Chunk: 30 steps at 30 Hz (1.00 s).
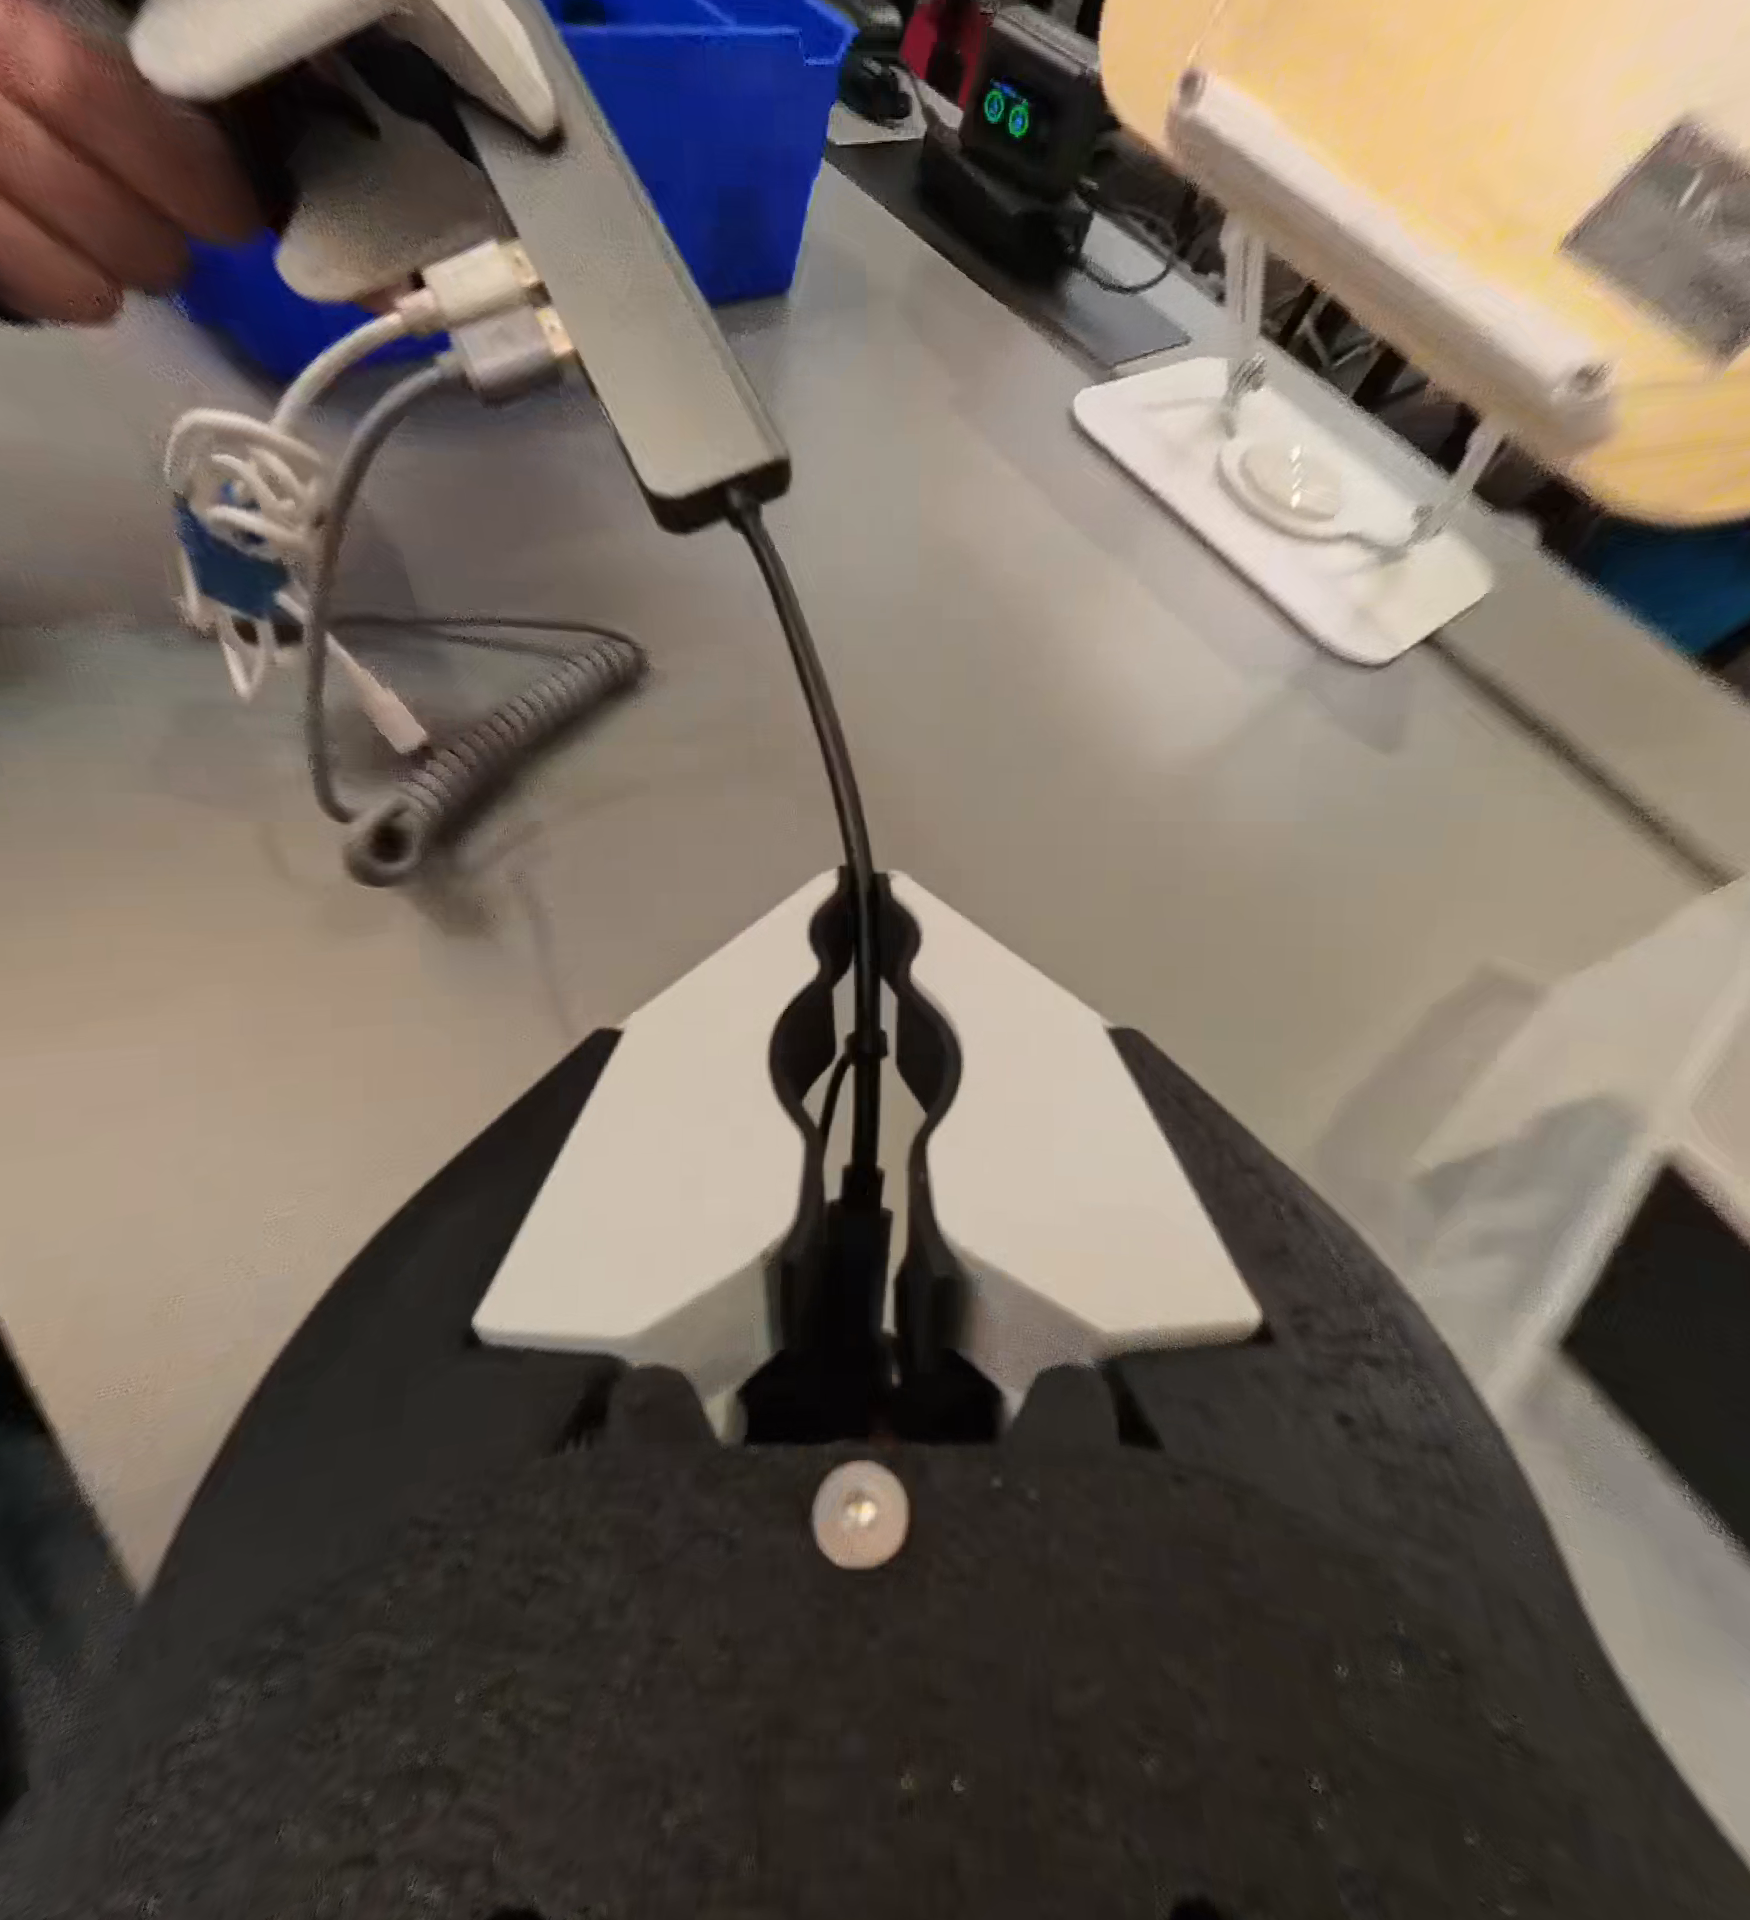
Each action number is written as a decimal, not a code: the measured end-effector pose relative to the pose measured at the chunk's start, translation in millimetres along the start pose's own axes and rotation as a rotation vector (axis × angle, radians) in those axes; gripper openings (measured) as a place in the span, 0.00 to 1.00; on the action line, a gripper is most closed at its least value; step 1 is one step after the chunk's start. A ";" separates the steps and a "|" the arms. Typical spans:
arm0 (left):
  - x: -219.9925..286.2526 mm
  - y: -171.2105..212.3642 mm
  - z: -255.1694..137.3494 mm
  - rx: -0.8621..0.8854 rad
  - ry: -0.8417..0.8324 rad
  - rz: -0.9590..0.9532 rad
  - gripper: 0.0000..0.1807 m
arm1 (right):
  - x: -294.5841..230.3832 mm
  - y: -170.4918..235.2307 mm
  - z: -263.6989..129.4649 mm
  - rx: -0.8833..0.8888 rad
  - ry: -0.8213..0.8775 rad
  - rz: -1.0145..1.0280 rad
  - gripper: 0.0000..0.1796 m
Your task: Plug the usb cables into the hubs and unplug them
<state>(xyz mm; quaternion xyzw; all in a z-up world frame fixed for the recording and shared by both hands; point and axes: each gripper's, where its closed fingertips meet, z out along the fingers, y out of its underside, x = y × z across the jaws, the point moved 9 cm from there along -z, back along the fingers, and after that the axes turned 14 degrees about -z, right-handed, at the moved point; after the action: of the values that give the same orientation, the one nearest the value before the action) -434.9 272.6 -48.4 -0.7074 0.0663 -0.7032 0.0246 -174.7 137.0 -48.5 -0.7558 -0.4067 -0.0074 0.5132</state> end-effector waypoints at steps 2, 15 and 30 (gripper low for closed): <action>-0.2 3.0 7.0 -0.026 -0.008 0.010 0.06 | 16.0 -6.1 -0.2 -0.093 0.102 -0.142 0.01; -18.3 13.9 12.7 -0.289 0.024 0.085 0.06 | 18.9 -13.7 18.5 -0.107 -0.472 -0.825 0.01; -12.0 9.8 47.4 -0.456 -0.089 0.165 0.06 | 65.6 1.9 90.9 -0.247 -0.070 -0.938 0.09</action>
<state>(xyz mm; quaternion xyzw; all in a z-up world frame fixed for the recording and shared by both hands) -388.2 261.6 -62.0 -0.7171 0.2799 -0.6338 -0.0753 -166.6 247.6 -64.9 -0.5460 -0.7166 -0.2609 0.3469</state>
